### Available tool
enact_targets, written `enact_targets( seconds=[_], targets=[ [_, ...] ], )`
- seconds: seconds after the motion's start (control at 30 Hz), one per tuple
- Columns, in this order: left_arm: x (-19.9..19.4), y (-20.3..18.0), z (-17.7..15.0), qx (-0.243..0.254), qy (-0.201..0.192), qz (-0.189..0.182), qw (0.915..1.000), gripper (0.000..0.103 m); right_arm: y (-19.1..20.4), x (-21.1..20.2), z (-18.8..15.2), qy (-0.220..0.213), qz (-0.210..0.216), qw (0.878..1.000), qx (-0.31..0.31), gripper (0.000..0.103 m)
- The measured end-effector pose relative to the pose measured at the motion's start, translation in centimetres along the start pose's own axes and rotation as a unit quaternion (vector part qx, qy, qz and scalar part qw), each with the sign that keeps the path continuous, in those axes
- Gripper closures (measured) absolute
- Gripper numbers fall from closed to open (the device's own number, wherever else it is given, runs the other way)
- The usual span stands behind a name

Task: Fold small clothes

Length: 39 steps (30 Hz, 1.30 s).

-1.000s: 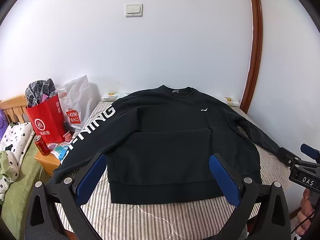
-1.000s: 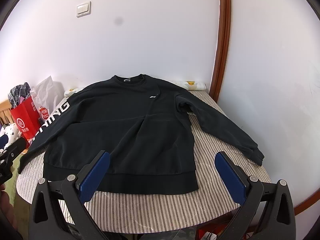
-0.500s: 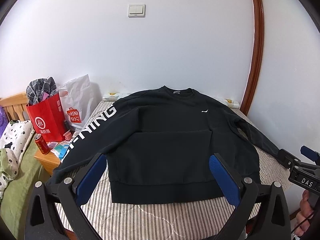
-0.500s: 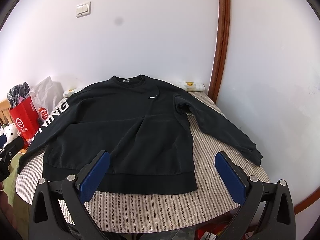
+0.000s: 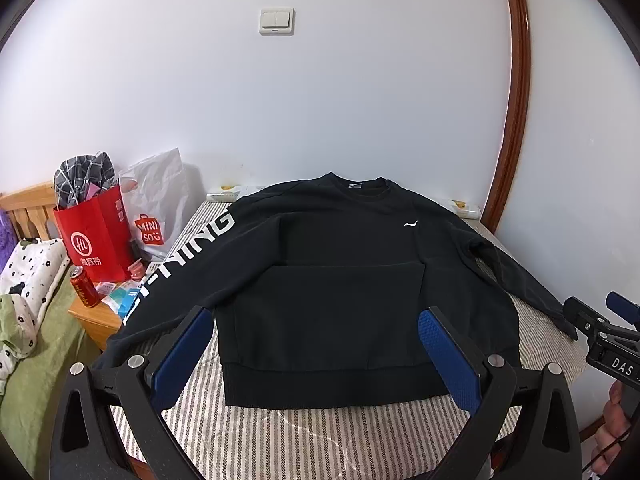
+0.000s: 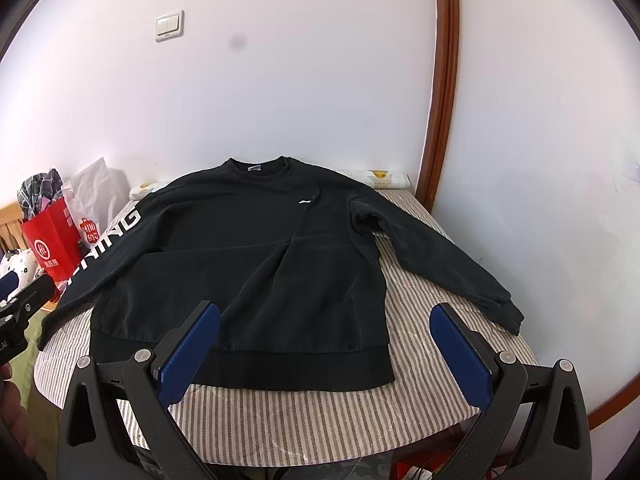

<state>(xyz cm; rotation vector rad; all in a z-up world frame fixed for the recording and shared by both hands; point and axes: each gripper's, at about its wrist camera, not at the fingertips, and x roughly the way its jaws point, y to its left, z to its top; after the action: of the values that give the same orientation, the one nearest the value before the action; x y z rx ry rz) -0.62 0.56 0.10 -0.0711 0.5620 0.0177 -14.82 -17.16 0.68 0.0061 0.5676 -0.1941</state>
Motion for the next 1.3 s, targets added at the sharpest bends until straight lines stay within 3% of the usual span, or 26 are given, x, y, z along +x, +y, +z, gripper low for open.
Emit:
enact_targets(
  seconds=[1.3],
  targets=[
    [0.8,0.9,1.1,-0.009,0.0,-0.009,0.9999,0.0,0.1,0.1,0.8,0.001,0.004,1.0,0.004,0.0]
  ],
)
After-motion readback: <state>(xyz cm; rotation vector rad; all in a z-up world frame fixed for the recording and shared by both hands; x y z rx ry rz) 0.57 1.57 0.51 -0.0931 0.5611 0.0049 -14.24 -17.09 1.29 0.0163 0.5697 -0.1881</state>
